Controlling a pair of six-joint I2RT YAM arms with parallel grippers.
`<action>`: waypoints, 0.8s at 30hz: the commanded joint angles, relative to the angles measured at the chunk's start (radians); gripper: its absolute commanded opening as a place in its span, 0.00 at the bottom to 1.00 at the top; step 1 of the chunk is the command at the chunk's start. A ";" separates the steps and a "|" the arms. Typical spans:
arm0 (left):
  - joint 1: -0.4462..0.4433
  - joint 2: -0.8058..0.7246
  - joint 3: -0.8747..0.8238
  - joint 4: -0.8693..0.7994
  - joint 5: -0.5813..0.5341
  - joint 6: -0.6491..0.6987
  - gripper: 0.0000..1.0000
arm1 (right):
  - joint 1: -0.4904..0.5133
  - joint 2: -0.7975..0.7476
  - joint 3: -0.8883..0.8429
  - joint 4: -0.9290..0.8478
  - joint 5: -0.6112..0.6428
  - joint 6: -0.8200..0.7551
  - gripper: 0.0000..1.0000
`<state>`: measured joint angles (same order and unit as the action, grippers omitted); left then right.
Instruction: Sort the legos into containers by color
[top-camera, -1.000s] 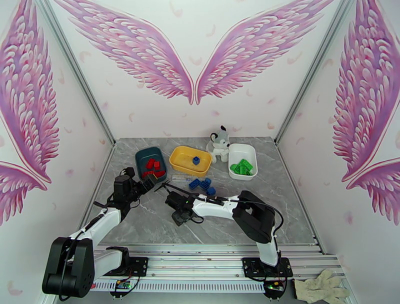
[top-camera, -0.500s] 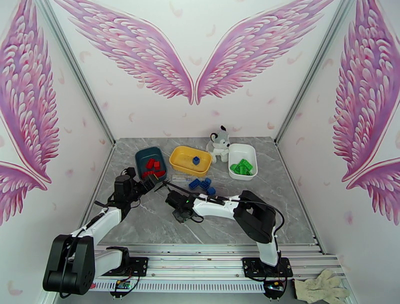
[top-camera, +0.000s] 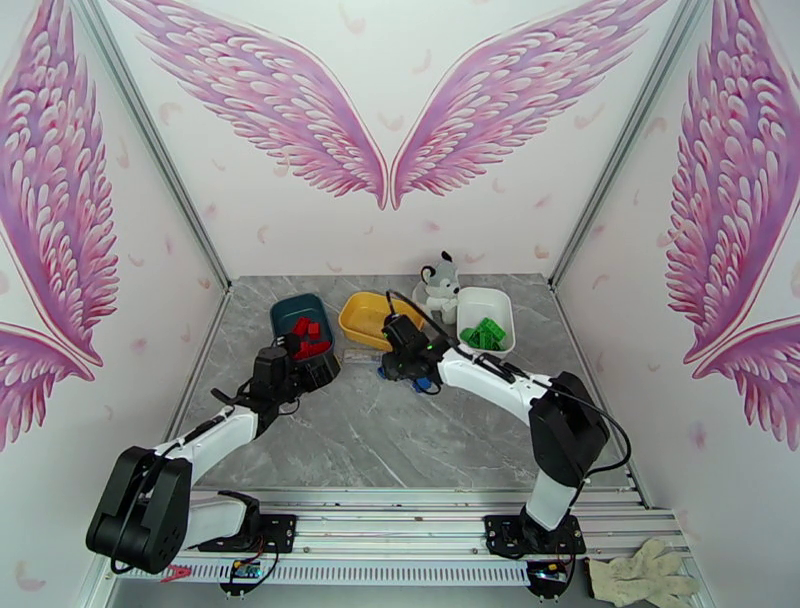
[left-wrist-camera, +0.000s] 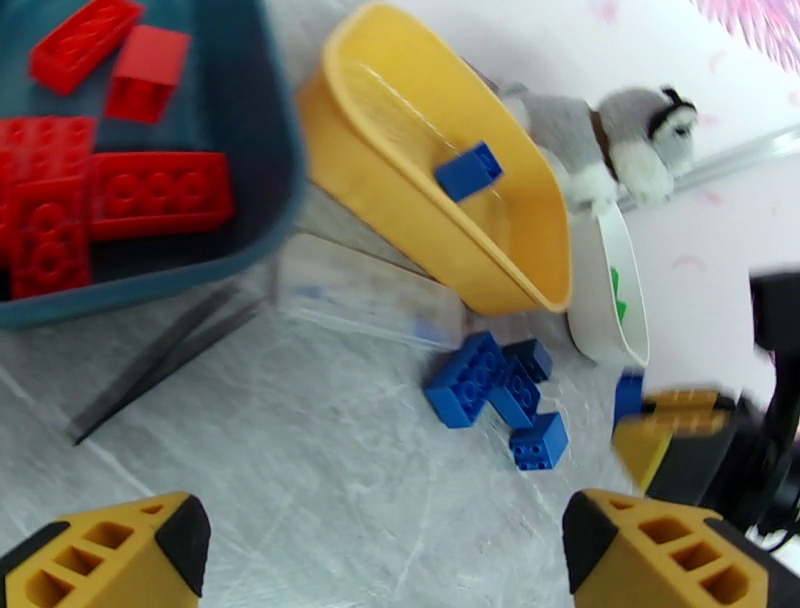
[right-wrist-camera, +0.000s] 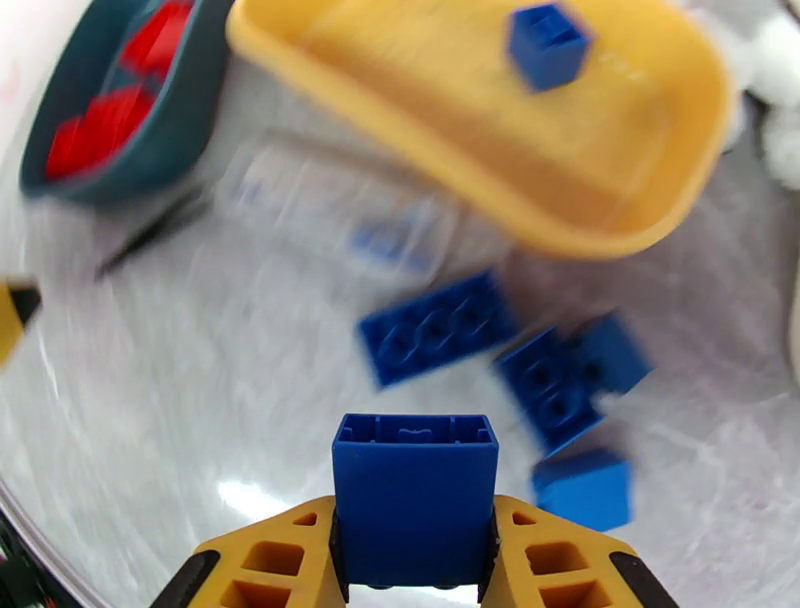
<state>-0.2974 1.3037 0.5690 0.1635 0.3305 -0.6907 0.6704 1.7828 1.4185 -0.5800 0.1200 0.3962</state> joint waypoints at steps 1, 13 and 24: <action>-0.046 0.034 0.050 -0.033 -0.030 0.053 0.99 | -0.037 0.066 0.135 0.003 0.001 0.020 0.31; -0.086 0.071 0.076 -0.042 -0.037 0.066 0.99 | -0.089 0.325 0.535 -0.133 0.060 -0.007 0.63; -0.085 0.033 0.069 -0.056 -0.054 0.068 0.99 | -0.089 0.042 0.136 -0.027 0.037 -0.040 0.81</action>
<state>-0.3805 1.3705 0.6106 0.1284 0.2905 -0.6350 0.5880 1.9343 1.6554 -0.6430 0.1539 0.3752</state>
